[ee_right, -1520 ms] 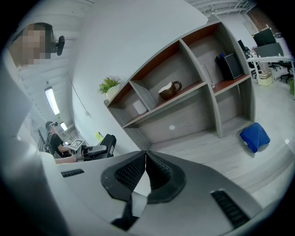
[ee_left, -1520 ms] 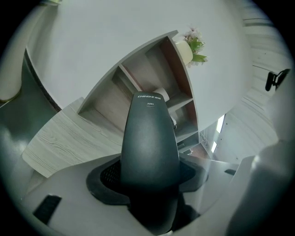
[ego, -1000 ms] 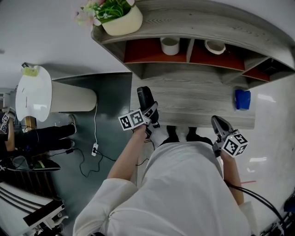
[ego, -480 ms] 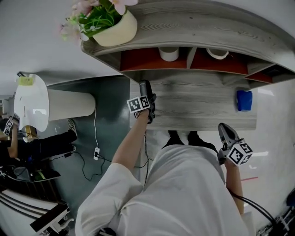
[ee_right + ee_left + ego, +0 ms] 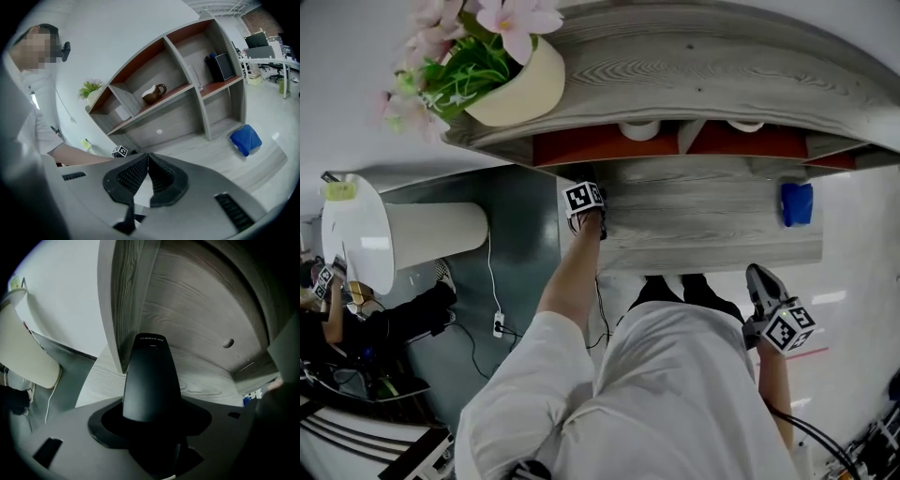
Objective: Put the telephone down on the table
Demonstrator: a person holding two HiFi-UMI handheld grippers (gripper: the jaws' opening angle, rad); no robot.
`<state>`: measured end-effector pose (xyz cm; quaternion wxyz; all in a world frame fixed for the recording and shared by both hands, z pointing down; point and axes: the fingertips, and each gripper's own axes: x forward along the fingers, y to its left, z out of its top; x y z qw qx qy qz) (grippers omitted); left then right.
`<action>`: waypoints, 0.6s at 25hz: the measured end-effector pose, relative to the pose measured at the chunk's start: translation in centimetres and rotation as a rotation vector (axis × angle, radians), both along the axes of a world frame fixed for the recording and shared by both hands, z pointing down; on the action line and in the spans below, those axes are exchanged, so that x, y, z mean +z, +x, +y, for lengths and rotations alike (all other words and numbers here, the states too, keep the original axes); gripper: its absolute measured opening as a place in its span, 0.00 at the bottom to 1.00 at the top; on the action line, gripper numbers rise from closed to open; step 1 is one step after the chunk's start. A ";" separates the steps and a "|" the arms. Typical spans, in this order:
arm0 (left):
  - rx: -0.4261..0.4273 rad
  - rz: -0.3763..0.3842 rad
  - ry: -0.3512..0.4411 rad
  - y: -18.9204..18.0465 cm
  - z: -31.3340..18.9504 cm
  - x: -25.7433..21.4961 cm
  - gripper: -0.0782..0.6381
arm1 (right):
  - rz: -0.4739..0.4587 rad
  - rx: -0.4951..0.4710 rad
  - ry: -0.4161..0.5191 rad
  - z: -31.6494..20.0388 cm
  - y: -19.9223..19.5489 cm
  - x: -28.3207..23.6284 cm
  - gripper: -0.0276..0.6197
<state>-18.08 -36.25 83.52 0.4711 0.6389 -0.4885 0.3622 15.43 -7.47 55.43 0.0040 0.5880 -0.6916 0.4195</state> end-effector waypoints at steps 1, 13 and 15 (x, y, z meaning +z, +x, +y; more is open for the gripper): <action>-0.001 -0.010 -0.009 -0.1 -0.3 0.4 0.51 | 0.000 0.007 -0.005 0.0 0.0 0.0 0.07; 0.003 -0.072 -0.081 -0.3 -1.3 3.2 0.51 | 0.019 0.034 -0.044 0.0 -0.1 0.5 0.07; 0.004 -0.077 -0.079 -0.4 -1.3 3.5 0.51 | 0.025 0.026 -0.047 -0.1 -0.2 0.6 0.07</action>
